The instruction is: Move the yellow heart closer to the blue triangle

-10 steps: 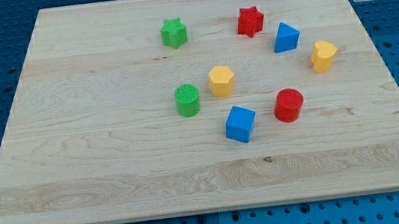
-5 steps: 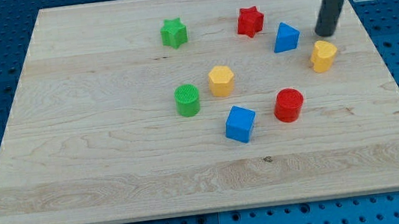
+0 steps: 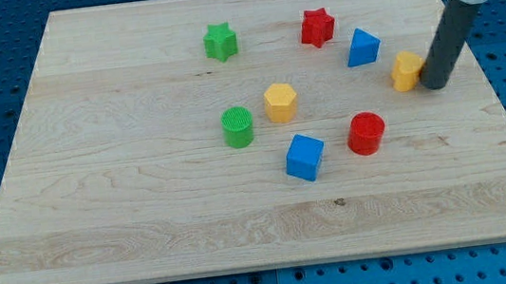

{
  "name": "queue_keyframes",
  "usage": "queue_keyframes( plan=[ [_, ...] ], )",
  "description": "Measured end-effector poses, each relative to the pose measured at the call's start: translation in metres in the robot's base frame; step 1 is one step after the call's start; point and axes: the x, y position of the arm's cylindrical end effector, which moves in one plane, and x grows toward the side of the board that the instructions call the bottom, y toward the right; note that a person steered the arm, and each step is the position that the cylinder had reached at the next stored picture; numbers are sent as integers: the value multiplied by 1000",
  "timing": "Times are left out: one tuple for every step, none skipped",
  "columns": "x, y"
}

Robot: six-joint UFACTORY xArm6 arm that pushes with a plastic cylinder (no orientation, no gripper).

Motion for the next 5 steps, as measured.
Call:
queue_keyframes(
  plan=[
    [0, -34],
    [0, -54],
    [0, -53],
    [0, -53],
    [0, -55]
  ],
)
